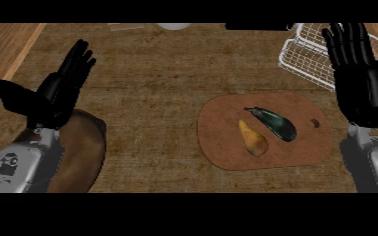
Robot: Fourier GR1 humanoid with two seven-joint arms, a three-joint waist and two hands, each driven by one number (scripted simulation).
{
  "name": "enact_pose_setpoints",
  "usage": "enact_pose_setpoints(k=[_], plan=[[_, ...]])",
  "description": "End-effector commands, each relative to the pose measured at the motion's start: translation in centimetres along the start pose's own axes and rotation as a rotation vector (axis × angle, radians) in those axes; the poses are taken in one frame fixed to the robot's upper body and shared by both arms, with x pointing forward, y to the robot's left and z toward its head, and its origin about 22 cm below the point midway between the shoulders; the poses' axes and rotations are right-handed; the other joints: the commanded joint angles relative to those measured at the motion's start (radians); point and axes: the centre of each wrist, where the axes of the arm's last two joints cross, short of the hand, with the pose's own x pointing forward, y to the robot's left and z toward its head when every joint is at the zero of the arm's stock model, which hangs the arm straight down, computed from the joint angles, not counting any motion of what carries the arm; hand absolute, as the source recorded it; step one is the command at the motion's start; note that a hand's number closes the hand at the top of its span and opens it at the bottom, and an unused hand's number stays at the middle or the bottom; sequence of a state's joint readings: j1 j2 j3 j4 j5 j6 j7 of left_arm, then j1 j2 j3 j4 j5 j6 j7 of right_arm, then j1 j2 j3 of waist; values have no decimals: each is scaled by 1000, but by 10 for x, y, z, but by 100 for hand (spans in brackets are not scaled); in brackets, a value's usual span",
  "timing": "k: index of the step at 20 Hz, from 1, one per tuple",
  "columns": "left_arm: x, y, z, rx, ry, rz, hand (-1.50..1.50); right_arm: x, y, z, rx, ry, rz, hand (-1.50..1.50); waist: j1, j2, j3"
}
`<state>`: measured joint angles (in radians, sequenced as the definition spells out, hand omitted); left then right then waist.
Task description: Pick the eggplant from the cutting board and place it in the tiered basket
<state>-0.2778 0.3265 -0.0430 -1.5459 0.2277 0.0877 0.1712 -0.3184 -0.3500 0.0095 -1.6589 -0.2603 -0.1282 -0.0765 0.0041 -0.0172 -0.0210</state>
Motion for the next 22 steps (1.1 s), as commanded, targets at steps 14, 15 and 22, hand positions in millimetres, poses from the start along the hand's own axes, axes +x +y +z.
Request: enact_pose_setpoints(k=[14, 15, 22], plan=[[-124, -14, 92, 152, 321, -79, 0, -78, -94, -33, -159, 407, 180, -150, 21, 23, 22], [-133, -36, 92, 166, 317, -88, 0, -63, -111, -39, -117, 395, 197, -150, 11, 21, 21], [-131, -40, 89, 163, 334, -93, 0, -10, -105, -61, 304, 709, 496, -150, 3, 15, 17]])
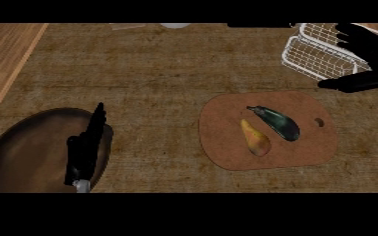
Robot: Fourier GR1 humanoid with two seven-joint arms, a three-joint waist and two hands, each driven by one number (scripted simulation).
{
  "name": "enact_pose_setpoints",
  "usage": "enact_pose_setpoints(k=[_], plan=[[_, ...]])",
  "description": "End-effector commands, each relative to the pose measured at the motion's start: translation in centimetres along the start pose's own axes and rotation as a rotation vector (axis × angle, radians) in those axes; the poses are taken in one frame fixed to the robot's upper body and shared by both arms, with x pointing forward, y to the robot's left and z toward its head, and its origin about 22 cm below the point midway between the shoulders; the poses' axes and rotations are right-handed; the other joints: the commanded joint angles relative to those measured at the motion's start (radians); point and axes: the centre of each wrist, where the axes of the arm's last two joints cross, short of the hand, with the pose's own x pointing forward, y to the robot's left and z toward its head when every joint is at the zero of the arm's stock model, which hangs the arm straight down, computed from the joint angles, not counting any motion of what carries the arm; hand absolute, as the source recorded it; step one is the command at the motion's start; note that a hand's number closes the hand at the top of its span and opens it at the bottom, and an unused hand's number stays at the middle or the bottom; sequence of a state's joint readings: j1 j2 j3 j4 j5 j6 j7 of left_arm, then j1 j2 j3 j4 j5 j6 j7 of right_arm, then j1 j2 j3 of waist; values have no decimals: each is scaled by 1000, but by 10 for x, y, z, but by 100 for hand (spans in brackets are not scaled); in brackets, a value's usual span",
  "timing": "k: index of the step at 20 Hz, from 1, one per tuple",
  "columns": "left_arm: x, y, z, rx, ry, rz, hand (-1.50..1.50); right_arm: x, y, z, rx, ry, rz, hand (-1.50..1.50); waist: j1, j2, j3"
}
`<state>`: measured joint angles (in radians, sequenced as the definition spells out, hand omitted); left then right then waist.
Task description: Pick the eggplant from the cutting board and place it in the tiered basket
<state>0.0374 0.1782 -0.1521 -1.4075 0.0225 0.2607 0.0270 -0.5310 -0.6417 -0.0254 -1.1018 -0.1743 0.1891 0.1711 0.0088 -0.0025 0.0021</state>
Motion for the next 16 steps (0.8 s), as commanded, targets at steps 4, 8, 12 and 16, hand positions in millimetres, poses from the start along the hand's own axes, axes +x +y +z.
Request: enact_pose_setpoints(k=[4, 8, 12, 16], plan=[[-10, -10, 9, 0, 32, -12, 0, 57, 3, -4, 290, 181, 430, -150, 9, 0, -5], [-19, -9, 3, 9, 65, -10, 0, 78, 41, 3, 343, 187, 647, -150, -12, -1, -5], [-14, -9, 11, 10, 47, -3, 0, 82, 67, 14, 305, 212, 763, -150, -13, -1, -3], [-28, 3, 3, 10, 58, 25, 0, 100, 95, 15, 289, 234, 772, -150, -11, 1, -3]])
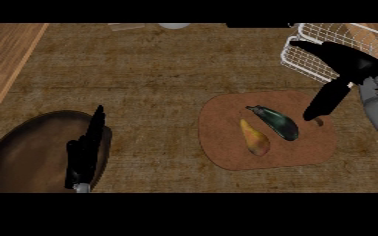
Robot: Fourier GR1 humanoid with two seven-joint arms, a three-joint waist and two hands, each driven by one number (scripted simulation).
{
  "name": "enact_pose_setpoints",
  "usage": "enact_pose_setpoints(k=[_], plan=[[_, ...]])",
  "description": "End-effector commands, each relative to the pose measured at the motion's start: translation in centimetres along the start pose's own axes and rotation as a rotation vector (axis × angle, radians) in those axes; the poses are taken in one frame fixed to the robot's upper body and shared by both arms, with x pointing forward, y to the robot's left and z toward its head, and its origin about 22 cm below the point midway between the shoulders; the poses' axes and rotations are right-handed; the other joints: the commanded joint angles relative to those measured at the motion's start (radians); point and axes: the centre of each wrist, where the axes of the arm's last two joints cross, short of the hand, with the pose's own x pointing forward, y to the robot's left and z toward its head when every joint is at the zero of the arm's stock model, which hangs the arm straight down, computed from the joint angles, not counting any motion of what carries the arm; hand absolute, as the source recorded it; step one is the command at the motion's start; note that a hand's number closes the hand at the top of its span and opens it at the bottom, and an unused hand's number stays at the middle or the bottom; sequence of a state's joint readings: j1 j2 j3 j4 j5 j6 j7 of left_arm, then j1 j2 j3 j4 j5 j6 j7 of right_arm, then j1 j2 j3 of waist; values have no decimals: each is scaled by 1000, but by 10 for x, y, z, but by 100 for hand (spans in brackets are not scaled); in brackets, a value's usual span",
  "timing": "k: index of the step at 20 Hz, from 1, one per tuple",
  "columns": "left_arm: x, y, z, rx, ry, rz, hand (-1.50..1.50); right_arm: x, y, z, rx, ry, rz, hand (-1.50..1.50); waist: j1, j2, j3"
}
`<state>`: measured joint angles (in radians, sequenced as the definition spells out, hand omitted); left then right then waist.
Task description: Pick the eggplant from the cutting board and place it in the tiered basket
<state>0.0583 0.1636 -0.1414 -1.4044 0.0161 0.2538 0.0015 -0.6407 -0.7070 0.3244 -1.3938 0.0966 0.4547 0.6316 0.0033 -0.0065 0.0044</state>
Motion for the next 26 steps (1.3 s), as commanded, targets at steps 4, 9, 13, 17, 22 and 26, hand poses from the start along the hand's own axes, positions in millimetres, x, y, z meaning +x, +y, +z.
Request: enact_pose_setpoints(k=[4, 9, 13, 17, 22, 26], plan=[[-19, -2, 6, 9, 63, 0, 0, 29, 53, 0, -19, 47, 107, -150, -2, 6, -5], [-3, -5, -6, -17, 53, -10, 0, 40, 69, -10, 7, 95, 247, -150, 0, 7, -5], [-11, 0, 4, 5, 46, -2, 0, 32, 86, -18, 56, 166, 303, -150, 2, 7, -5], [0, -13, 18, -13, 51, -3, 0, 38, 75, -18, 103, 199, 287, -150, 2, 5, -4], [-7, -3, 10, -5, 45, 5, 0, 54, 89, -31, 143, 159, 266, -150, 4, 7, -5], [-6, -25, -4, -19, 41, -26, 0, 48, 103, -42, 175, 233, 354, -150, 1, 9, -5]])
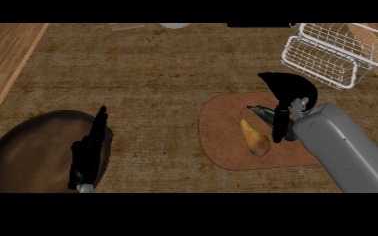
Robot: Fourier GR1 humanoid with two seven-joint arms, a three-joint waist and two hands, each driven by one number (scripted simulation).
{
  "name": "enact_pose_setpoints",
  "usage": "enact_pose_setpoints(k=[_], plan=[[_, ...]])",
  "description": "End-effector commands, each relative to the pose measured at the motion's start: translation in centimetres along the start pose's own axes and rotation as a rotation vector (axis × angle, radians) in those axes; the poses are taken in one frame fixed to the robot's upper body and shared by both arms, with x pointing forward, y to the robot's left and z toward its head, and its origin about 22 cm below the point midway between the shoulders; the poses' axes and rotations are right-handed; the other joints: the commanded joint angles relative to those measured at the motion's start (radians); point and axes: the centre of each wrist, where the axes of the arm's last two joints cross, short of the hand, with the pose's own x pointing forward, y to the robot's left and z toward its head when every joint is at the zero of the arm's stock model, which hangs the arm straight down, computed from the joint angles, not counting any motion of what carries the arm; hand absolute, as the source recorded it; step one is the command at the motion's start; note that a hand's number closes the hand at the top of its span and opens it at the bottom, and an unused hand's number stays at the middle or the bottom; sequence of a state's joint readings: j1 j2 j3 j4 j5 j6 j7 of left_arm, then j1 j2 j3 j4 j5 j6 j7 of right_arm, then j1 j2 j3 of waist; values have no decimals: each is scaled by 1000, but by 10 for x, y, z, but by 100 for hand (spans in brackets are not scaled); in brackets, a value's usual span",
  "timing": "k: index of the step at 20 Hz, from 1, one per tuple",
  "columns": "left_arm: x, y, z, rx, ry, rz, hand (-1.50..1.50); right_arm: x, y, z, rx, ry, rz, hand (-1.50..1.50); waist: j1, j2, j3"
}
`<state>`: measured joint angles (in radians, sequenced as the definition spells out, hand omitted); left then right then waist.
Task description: Pick the eggplant from the cutting board and place it in the tiered basket
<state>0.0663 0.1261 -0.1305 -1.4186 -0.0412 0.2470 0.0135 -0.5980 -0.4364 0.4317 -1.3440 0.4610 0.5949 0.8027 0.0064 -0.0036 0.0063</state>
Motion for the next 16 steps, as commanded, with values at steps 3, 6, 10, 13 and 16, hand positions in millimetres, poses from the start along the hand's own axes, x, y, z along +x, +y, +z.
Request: enact_pose_setpoints(k=[3, 6, 10, 13, 16], plan=[[4, 11, 5, 1, 60, 0, 0, 7, 15, -17, 90, 104, 103, -150, 5, 4, -6], [-26, -2, 9, 7, 63, 11, 0, 21, 8, -16, 104, 100, 100, -150, 1, 5, -7], [-17, 10, 22, -4, 34, 13, 0, 17, 19, -23, 132, 108, 114, -150, 3, 3, -6], [-9, 19, 4, -5, 45, 9, 0, 16, 19, -33, 132, 106, 106, -150, 3, 5, -6], [-17, -4, 12, -3, 47, 10, 0, 8, 10, -28, 159, 114, 117, -150, -1, 4, -6]])
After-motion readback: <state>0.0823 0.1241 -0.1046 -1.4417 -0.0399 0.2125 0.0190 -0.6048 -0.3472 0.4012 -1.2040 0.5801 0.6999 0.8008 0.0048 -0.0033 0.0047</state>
